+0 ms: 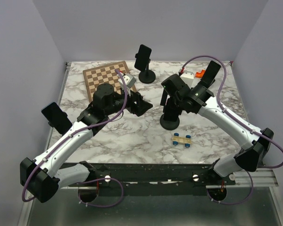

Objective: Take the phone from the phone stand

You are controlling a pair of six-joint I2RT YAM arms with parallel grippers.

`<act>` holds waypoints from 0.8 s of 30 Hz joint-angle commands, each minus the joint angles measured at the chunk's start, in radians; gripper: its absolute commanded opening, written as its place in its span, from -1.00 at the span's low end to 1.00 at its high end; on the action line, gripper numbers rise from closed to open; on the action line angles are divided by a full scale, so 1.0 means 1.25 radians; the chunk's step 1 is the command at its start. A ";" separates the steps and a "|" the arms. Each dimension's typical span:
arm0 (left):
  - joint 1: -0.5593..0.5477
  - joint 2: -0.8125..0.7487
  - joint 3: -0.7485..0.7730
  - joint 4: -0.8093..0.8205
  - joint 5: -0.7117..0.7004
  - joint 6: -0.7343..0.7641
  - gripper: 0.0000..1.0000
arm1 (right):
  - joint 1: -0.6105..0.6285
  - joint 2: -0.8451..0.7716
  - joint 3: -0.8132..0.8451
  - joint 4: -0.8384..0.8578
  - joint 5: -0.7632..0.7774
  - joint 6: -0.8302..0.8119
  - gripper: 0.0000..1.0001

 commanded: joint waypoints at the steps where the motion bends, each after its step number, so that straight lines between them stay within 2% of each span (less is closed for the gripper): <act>1: -0.009 -0.008 0.018 -0.001 -0.021 0.014 0.65 | 0.012 0.028 0.034 -0.031 0.066 0.033 0.86; 6: -0.011 -0.005 0.020 -0.002 -0.020 0.013 0.65 | 0.020 0.041 0.031 -0.037 0.093 0.040 0.77; 13: -0.013 -0.001 0.021 -0.006 -0.023 0.017 0.65 | 0.022 0.047 0.025 -0.042 0.119 0.038 0.76; 15: -0.014 0.000 0.022 -0.006 -0.024 0.017 0.65 | 0.022 0.040 0.016 -0.029 0.114 0.028 0.67; 17: -0.014 0.001 0.021 -0.007 -0.024 0.018 0.65 | 0.022 0.025 -0.008 0.001 0.102 0.009 0.44; 19: -0.015 0.003 0.021 -0.007 -0.027 0.019 0.65 | 0.022 0.001 -0.038 0.045 0.089 -0.019 0.12; 24: -0.019 0.016 0.027 -0.010 -0.027 0.023 0.63 | 0.022 -0.019 -0.070 0.096 0.056 -0.071 -0.78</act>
